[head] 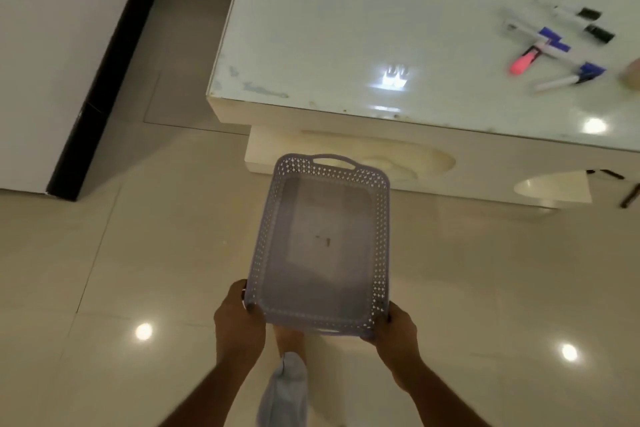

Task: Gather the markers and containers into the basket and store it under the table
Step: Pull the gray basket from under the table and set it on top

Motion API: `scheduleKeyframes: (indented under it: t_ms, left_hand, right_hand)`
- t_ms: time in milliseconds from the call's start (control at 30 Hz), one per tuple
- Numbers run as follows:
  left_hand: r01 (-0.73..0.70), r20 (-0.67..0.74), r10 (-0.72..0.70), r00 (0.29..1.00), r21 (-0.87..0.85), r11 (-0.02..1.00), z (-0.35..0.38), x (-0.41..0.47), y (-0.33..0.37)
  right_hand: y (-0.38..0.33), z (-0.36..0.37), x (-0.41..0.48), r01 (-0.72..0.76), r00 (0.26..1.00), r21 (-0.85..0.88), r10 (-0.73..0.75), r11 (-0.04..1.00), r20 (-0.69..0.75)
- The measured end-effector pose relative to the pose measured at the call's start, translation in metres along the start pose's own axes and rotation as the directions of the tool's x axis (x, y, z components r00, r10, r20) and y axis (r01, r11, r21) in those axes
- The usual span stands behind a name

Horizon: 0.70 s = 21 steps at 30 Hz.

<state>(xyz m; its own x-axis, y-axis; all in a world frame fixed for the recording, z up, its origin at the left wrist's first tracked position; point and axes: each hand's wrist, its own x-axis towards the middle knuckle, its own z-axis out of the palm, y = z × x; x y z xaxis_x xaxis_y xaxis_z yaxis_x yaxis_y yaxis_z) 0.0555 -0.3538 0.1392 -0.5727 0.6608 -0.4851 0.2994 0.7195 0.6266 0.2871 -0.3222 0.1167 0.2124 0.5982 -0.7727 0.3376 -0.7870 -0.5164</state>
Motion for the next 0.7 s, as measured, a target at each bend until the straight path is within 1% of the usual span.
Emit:
scheduleKeyframes:
  t_ms: [100,167,233,300,400,467,567,700]
  left_hand:
    - [0.024,-0.016,-0.024,1.0,0.004,1.0,-0.008,-0.048,-0.002]
    - [0.025,0.002,-0.025,1.0,-0.002,1.0,-0.018,-0.08,0.007]
    - [0.025,0.036,-0.025,0.999,0.009,1.0,-0.027,-0.105,0.02]
    - [-0.008,0.044,0.007,0.999,0.007,1.0,-0.041,-0.122,0.045]
    - [-0.087,0.02,0.087,0.996,-0.005,0.996,-0.065,-0.131,0.099]
    - [-0.17,-0.004,0.17,0.985,-0.005,0.985,-0.08,-0.124,0.139]
    - [-0.267,-0.037,0.265,0.964,-0.05,0.962,-0.095,-0.102,0.198]
    - [-0.313,-0.077,0.305,0.949,-0.137,0.94,-0.101,-0.049,0.269]
  right_hand:
    - [0.02,-0.026,-0.039,0.011,1.0,0.002,-0.011,1.0,-0.014]
    - [0.024,-0.05,-0.067,0.038,0.999,0.001,-0.038,0.999,-0.032]
    - [0.019,-0.073,-0.09,0.05,0.998,0.011,-0.049,0.999,-0.043]
    - [0.003,-0.097,-0.112,0.058,0.998,0.042,-0.056,0.997,-0.029]
    - [-0.038,-0.122,-0.13,0.08,0.997,0.1,-0.079,0.992,-0.013]
    - [-0.074,-0.138,-0.133,0.123,0.992,0.072,-0.122,0.99,-0.013]
    - [-0.141,-0.156,-0.126,0.213,0.977,0.044,-0.213,0.976,0.004]
    - [-0.237,-0.168,-0.094,0.32,0.947,0.043,-0.319,0.947,-0.028]
